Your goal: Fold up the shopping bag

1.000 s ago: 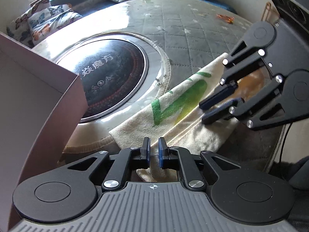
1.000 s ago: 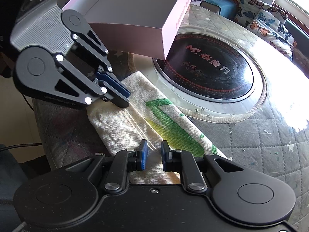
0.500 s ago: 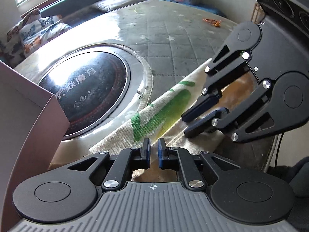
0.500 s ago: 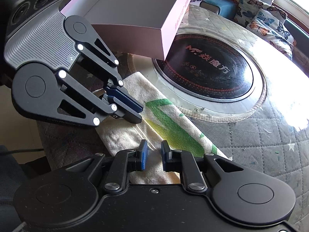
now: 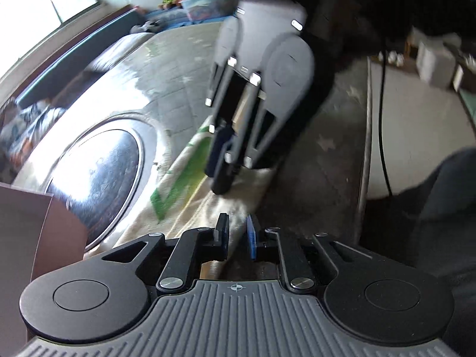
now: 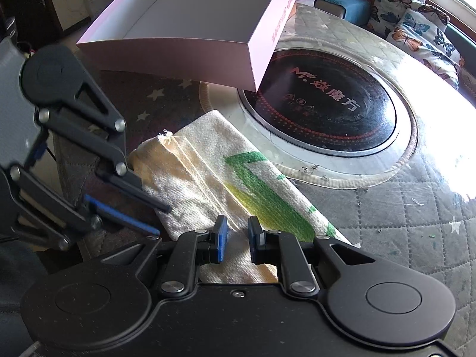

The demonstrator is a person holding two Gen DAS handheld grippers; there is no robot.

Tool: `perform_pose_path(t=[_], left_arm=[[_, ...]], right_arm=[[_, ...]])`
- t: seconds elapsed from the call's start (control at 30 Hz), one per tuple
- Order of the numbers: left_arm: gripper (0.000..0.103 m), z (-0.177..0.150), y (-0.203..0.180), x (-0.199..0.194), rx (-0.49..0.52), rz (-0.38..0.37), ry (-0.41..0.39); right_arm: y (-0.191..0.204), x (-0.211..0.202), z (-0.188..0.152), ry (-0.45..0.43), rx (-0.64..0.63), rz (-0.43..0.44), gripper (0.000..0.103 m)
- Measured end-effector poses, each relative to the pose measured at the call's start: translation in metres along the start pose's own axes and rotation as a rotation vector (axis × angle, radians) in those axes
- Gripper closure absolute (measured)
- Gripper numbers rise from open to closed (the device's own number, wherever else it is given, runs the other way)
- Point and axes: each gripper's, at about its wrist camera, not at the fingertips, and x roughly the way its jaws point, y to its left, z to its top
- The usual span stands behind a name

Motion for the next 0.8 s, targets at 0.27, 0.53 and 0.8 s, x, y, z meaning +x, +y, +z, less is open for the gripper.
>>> perform_pose_path(t=[0.27,0.53,0.8], left_arm=[[0.075,0.001,-0.005,0.011,0.034,-0.002,0.0],[0.079,0.008,0.03,0.008,-0.167,-0.08,-0.011],[0.082,0.003,0.049,0.021,-0.301,-0.069,0.008]], right_arm=[[0.0,0.0,-0.001,-0.004,0.001,0.003,0.086],[-0.001,0.0,-0.003,-0.019,0.0,0.005,0.086],[0.0,-0.001,-0.005,-0.034,-0.004,-0.001,0.086]])
